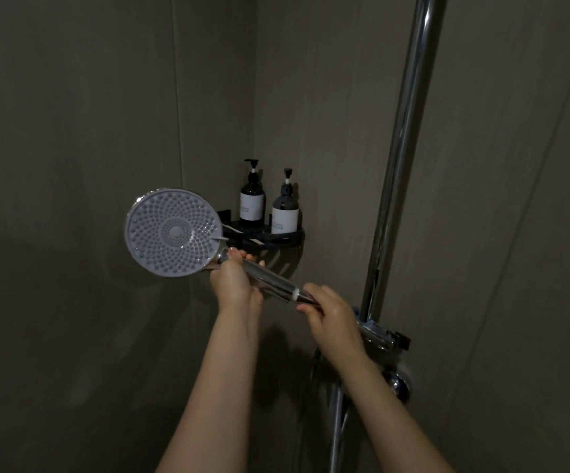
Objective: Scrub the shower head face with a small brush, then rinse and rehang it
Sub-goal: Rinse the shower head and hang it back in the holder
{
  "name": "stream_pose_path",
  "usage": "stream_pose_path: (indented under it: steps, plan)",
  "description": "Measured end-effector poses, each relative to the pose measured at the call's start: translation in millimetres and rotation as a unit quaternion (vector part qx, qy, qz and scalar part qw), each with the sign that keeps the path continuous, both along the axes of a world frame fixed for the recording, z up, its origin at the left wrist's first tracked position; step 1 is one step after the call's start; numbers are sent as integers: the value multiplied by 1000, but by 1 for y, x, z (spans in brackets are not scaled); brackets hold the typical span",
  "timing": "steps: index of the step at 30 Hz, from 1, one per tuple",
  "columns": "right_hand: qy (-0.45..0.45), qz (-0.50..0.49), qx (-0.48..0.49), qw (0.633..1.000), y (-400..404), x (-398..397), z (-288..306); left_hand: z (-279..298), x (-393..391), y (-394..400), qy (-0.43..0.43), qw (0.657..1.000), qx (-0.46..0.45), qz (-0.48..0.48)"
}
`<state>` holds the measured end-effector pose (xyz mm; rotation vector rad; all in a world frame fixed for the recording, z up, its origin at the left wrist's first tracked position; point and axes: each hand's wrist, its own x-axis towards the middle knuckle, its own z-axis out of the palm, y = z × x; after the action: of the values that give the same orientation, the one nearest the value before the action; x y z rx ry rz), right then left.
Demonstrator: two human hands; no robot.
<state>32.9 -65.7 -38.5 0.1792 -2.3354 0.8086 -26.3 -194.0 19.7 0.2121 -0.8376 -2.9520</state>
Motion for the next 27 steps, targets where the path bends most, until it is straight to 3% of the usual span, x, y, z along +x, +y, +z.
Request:
stream_pose_path:
  steps: [5,10,18,23,27]
  plan:
    - [-36,29,-122,991,1,-2,-3,2,-2,0,7,999,32,-6]
    - [-78,57,-96,991,2,-1,-3,2,-1,-1,14,1000,-2,-8]
    - [-181,133,-190,956,9,6,13,5,2,2,53,997,-25,-44]
    - [-303,208,-273,889,20,4,15,3,7,2,98,990,-49,-91]
    - [-310,228,-372,845,21,2,8,6,4,7,111,987,-60,-103]
